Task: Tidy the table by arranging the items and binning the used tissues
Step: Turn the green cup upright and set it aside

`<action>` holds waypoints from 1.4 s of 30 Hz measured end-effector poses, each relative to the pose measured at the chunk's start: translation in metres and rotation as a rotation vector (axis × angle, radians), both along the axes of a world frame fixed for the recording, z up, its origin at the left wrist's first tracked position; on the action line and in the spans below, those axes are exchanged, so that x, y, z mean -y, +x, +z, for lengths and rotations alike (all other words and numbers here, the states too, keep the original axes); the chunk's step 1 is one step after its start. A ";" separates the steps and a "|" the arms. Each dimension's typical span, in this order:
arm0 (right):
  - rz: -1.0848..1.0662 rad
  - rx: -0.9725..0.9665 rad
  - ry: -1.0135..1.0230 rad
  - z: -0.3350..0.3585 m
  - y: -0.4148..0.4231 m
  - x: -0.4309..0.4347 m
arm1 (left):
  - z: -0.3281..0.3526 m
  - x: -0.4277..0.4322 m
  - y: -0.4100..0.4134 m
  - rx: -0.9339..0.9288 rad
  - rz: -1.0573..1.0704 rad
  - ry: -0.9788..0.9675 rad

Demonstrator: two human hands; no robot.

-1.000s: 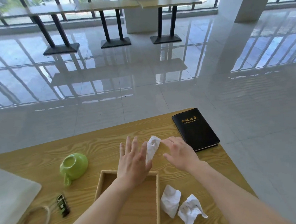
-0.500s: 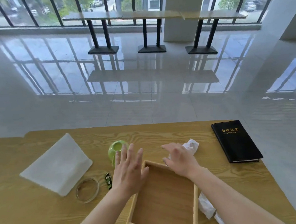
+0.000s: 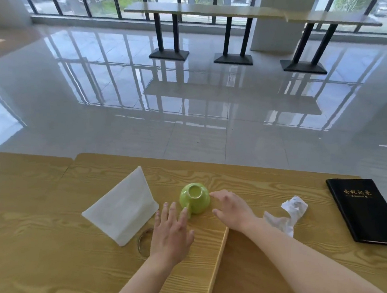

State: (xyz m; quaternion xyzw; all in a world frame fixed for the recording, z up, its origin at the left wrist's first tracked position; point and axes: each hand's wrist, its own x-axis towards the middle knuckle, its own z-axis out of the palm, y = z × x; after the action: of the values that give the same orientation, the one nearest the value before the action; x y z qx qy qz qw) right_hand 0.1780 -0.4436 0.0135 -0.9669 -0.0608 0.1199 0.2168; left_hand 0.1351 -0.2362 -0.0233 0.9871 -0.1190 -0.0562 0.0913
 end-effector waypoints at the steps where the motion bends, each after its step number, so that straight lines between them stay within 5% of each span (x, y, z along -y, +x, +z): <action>1: -0.012 -0.012 0.008 -0.001 0.007 -0.003 | -0.004 0.000 0.004 -0.012 0.006 -0.006; 18: 0.068 -0.188 0.004 -0.052 0.075 -0.023 | -0.036 0.024 0.060 -0.133 0.285 -0.380; 32: 0.032 -0.052 0.109 -0.053 0.076 -0.012 | -0.024 0.022 0.075 -0.137 0.432 -0.605; 38: -0.057 -0.184 0.550 -0.024 0.073 0.004 | 0.001 0.007 0.062 -0.556 0.664 -1.292; 42: -0.184 -0.296 0.654 -0.028 0.051 0.002 | 0.007 -0.007 0.042 -0.823 0.782 -1.410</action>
State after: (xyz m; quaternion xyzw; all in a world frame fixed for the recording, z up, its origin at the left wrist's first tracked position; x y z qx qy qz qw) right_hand 0.2292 -0.4456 -0.0148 -0.8202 0.0234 0.2127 0.5306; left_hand 0.1775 -0.2296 -0.0164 0.5741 0.2602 -0.2839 0.7226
